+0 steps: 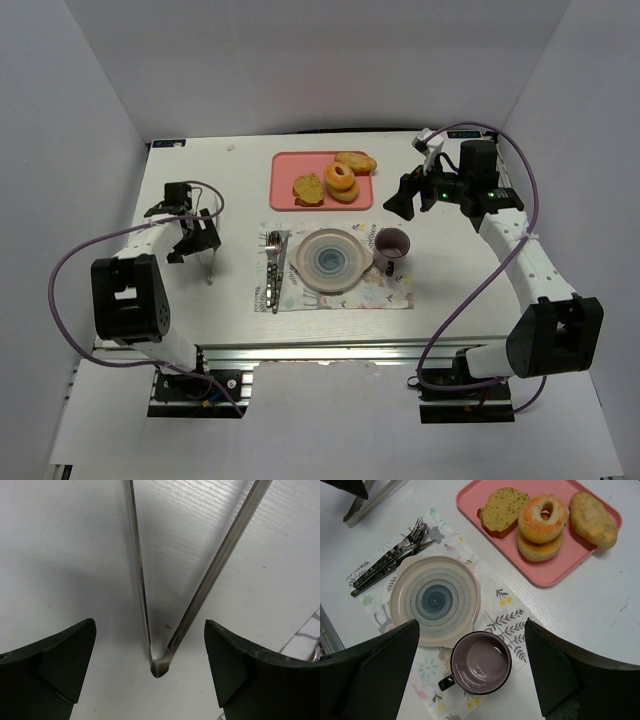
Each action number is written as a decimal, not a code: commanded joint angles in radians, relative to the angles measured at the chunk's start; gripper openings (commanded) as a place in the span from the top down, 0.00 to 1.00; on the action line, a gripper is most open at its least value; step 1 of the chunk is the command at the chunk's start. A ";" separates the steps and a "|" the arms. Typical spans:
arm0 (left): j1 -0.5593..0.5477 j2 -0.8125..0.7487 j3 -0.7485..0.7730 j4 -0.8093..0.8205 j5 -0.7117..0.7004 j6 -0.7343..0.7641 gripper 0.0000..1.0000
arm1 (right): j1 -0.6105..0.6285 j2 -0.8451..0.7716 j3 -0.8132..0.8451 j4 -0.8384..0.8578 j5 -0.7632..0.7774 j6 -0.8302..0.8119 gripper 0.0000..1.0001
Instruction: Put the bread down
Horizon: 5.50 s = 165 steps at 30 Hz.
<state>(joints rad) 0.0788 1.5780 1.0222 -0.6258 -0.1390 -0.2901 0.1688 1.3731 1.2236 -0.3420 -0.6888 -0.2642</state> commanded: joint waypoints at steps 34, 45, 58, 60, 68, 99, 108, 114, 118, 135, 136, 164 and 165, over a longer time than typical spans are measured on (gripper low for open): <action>-0.002 0.119 -0.071 0.284 0.013 0.069 0.73 | -0.040 0.034 -0.022 0.029 -0.072 0.065 0.10; -0.045 -0.187 -0.014 0.215 0.299 -0.038 0.64 | -0.063 0.032 -0.007 0.001 -0.034 0.051 0.10; -0.318 -0.251 0.039 0.397 0.394 -0.316 0.40 | -0.081 0.038 0.007 0.006 -0.051 0.066 0.11; -0.342 -0.230 0.073 0.393 0.397 -0.316 0.41 | -0.084 0.035 0.002 0.006 -0.052 0.066 0.11; -0.445 -0.066 0.232 0.313 0.375 -0.259 0.41 | -0.106 0.017 -0.030 0.015 -0.057 0.079 0.11; -0.470 0.320 0.501 0.287 0.432 -0.233 0.41 | -0.135 0.018 -0.061 0.049 -0.089 0.109 0.10; -0.470 0.295 0.484 0.365 0.490 -0.280 0.65 | -0.137 0.011 -0.062 0.047 -0.092 0.112 0.11; -0.467 0.272 0.467 0.383 0.495 -0.296 0.66 | -0.135 0.011 -0.064 0.049 -0.098 0.114 0.11; -0.462 0.254 0.461 0.402 0.486 -0.310 0.76 | -0.135 0.009 -0.064 0.047 -0.101 0.115 0.11; -0.450 0.229 0.437 0.396 0.490 -0.317 0.51 | -0.135 0.007 -0.072 0.051 -0.107 0.120 0.11; -0.450 0.240 0.444 0.371 0.492 -0.311 0.49 | -0.135 0.007 -0.072 0.051 -0.107 0.118 0.11; -0.445 0.353 0.532 0.348 0.584 -0.313 0.39 | -0.138 0.001 -0.105 0.066 -0.112 0.132 0.10; -0.445 0.352 0.530 0.360 0.587 -0.317 0.39 | -0.137 0.000 -0.108 0.063 -0.112 0.134 0.11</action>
<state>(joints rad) -0.3744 1.9572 1.5185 -0.3157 0.4103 -0.5854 0.0387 1.4052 1.1286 -0.3111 -0.7742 -0.1375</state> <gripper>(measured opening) 0.613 0.895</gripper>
